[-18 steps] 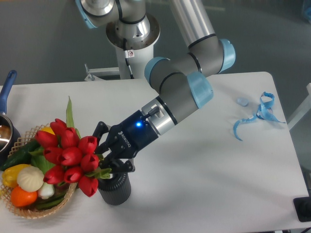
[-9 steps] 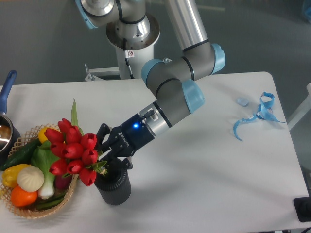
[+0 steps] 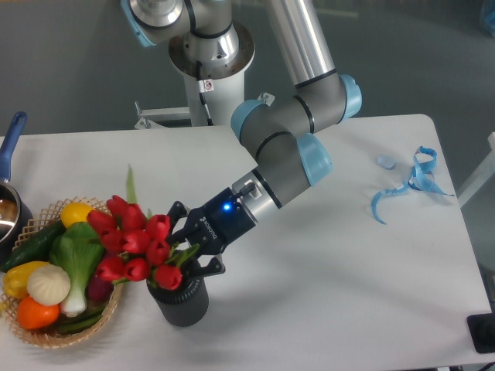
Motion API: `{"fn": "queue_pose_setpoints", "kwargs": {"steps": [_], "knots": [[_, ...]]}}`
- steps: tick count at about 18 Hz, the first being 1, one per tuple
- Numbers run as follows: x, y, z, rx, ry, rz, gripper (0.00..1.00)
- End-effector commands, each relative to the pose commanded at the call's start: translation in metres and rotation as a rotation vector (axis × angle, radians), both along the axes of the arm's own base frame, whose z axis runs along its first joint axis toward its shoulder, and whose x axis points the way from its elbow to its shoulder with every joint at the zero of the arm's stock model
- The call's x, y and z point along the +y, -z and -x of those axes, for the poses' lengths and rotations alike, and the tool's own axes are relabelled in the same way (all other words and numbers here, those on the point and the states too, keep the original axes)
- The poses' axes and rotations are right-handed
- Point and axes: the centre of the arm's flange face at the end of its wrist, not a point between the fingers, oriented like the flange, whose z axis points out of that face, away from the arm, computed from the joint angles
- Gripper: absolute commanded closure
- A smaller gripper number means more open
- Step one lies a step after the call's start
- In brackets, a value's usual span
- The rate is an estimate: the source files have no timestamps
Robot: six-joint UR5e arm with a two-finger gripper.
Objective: Insert the flowers into the vase
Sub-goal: 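Open the gripper to release the tulips in the vase, then raise the open gripper away from the tulips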
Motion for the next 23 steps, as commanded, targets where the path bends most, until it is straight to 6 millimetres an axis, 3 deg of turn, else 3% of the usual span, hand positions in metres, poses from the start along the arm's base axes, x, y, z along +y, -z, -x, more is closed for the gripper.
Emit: {"fn": "queue_pose_setpoints", "kwargs": {"steps": [7,13,16,19,21,23], "knots": [[-0.032,0.009,0.017,0.012,-0.07,0.057,0.0],[-0.038,0.013,0.018,0.014,-0.081,0.079,0.0],[-0.051,0.01,0.023,0.013,-0.104,0.079,0.0],[-0.078,0.01,0.031,0.003,-0.153,0.087,0.0],[-0.111,0.009,0.052,-0.002,-0.222,0.094,0.0],[-0.13,0.013,0.06,0.02,-0.267,0.147,0.0]]}}
